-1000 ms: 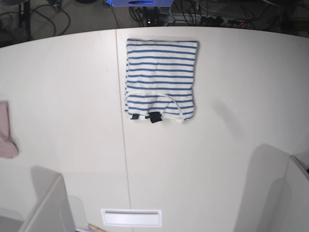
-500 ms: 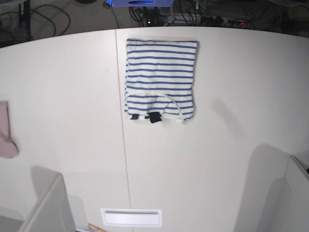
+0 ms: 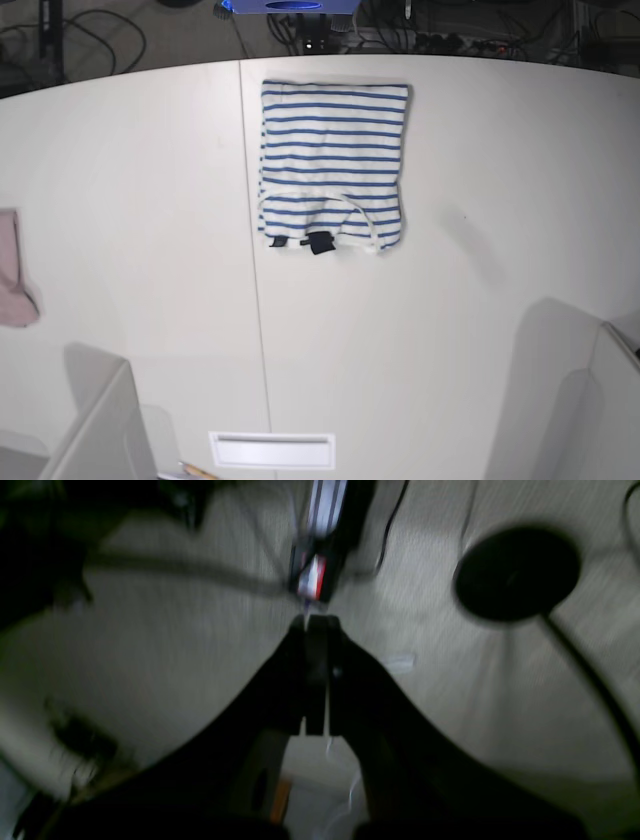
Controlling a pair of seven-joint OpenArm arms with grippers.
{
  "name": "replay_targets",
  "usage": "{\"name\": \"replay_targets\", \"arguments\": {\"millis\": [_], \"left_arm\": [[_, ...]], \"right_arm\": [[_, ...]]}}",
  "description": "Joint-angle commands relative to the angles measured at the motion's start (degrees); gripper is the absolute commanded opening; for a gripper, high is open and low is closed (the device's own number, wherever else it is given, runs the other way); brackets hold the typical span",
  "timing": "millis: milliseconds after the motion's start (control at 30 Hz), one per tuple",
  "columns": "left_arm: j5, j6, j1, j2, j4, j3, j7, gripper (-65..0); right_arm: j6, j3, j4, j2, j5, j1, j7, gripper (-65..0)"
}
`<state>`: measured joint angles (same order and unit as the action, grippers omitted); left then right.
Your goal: Fold the T-shirt properly
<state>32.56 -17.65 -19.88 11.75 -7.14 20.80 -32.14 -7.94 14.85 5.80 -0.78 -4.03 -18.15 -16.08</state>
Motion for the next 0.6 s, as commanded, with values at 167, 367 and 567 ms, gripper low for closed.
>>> {"name": "replay_targets", "arguments": {"millis": [167, 367, 567], "left_arm": [[-0.2, 1.2, -1.1, 0.6, 0.1, 0.4, -1.1, -65.0], [0.0, 1.2, 0.5, -0.6, 2.6, 0.3, -1.0, -65.0], [0.1, 1.2, 1.7, -0.8, 4.9, 0.3, -1.2, -65.0]], "right_arm": [[0.1, 0.0, 0.1, 0.3, -0.1, -0.4, -0.2, -65.0], [0.1, 0.0, -0.2, 0.5, -0.1, 0.5, -0.1, -65.0], [0.1, 0.0, -0.2, 0.5, -0.1, 0.0, -0.1, -65.0]]}}
